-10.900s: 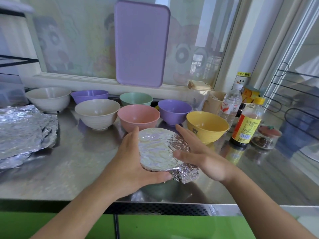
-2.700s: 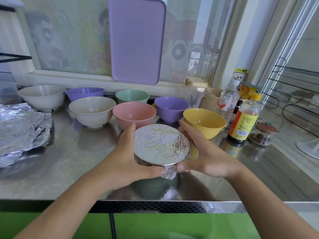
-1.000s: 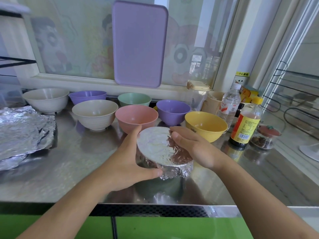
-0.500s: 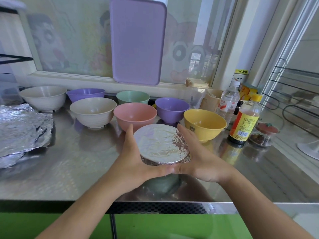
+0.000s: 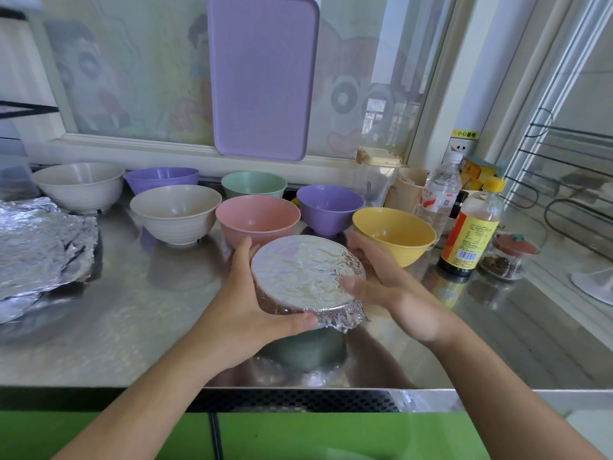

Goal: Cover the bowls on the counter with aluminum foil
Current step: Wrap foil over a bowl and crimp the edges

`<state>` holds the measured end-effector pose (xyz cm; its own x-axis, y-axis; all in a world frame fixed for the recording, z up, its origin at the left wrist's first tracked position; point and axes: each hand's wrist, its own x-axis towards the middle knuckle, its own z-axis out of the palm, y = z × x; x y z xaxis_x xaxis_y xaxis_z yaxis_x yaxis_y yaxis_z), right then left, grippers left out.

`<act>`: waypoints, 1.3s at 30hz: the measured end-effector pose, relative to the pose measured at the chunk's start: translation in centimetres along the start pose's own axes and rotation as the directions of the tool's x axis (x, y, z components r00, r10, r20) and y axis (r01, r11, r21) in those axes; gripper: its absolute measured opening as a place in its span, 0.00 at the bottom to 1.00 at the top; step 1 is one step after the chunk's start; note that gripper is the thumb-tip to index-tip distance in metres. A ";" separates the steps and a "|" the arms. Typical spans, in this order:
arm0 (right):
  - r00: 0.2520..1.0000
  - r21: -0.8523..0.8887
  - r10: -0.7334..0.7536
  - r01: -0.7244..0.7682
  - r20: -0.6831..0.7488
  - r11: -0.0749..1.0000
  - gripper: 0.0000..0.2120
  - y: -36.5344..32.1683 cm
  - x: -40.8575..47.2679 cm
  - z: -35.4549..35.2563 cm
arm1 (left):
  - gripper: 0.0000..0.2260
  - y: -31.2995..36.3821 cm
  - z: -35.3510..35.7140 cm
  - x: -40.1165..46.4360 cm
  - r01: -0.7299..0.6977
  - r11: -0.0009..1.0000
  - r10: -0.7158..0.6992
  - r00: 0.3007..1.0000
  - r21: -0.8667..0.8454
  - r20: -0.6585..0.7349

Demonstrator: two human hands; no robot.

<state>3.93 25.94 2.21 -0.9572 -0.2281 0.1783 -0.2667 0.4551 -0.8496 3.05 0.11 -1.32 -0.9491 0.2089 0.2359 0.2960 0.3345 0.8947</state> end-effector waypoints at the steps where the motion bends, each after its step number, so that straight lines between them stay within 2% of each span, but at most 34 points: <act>1: 1.000 0.032 0.014 -0.013 -0.028 0.999 0.45 -0.2 0.4 -0.1 | 0.70 0.1 0.0 0.0 -0.014 1.000 0.014 1.000 0.017 -0.001; 3: 0.998 0.050 0.021 -0.018 -0.054 0.999 0.38 -0.6 1.4 0.2 | 0.66 0.4 0.3 -0.1 -0.044 0.997 0.045 0.999 0.065 -0.013; 5: 0.999 0.097 0.037 -0.034 -0.030 0.995 0.30 -0.8 2.1 0.9 | 0.68 0.8 0.8 -0.2 -0.050 0.994 0.054 0.998 0.093 -0.043; 7: 0.999 0.081 0.046 -0.045 -0.008 0.996 0.16 -0.6 2.5 1.5 | 0.70 1.1 1.4 0.0 -0.044 0.992 0.054 0.996 0.119 -0.076; 8: 0.999 0.060 0.043 -0.042 -0.009 0.997 0.12 -0.7 2.5 1.7 | 0.69 1.2 1.6 0.1 -0.051 0.991 0.062 0.994 0.124 -0.085; 10: 0.999 0.038 0.040 -0.039 -0.031 0.999 0.12 -0.7 2.3 1.9 | 0.65 1.2 1.6 0.2 -0.066 0.989 0.078 0.994 0.134 -0.081; 13: 1.000 -0.006 0.017 -0.017 -0.019 1.000 0.18 -0.4 1.6 1.2 | 0.55 0.8 0.6 0.3 -0.099 0.991 0.101 0.995 0.085 -0.025; 16: 0.998 -0.044 0.006 -0.003 0.068 0.999 0.39 0.2 0.8 0.4 | 0.50 0.5 -0.4 0.2 -0.116 0.993 0.115 0.992 -0.001 0.056; 18: 0.994 -0.055 -0.011 0.017 0.111 0.998 0.53 0.9 0.4 0.1 | 0.48 0.4 -0.5 0.0 -0.118 0.992 0.120 0.991 -0.034 0.057; 20: 0.991 -0.052 0.003 0.004 0.132 0.999 0.61 1.3 0.0 -0.1 | 0.49 0.4 -0.3 -0.2 -0.112 0.991 0.116 0.992 -0.072 0.051; 23: 0.987 -0.073 -0.022 0.034 0.156 0.997 0.57 1.5 -0.4 0.2 | 0.58 0.1 0.3 -0.3 -0.120 0.992 0.121 0.993 -0.037 0.008; 25: 0.992 -0.077 -0.041 0.050 0.122 0.996 0.56 1.6 -0.5 0.7 | 0.59 0.0 0.7 -0.4 -0.154 0.988 0.153 0.988 -0.017 -0.025; 30: 0.994 -0.057 -0.031 0.037 0.105 0.998 0.67 1.4 -0.7 1.2 | 0.71 -0.3 1.4 -0.5 -0.171 0.984 0.176 0.981 0.057 -0.082; 32: 0.993 -0.064 -0.029 0.036 0.114 0.997 0.69 1.4 -0.8 1.1 | 0.72 0.0 1.4 -0.6 -0.172 0.980 0.180 0.980 0.099 -0.085; 39: 0.989 -0.044 -0.011 0.018 0.147 0.999 0.59 1.5 -1.0 0.4 | 0.72 0.1 1.0 -0.5 -0.151 0.972 0.161 0.986 0.179 -0.044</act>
<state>4.54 26.54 0.57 -0.9270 -0.3576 0.1129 -0.2887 0.4884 -0.8235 3.66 0.95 -1.68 -0.8929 0.2193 0.3931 0.4500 0.4580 0.7666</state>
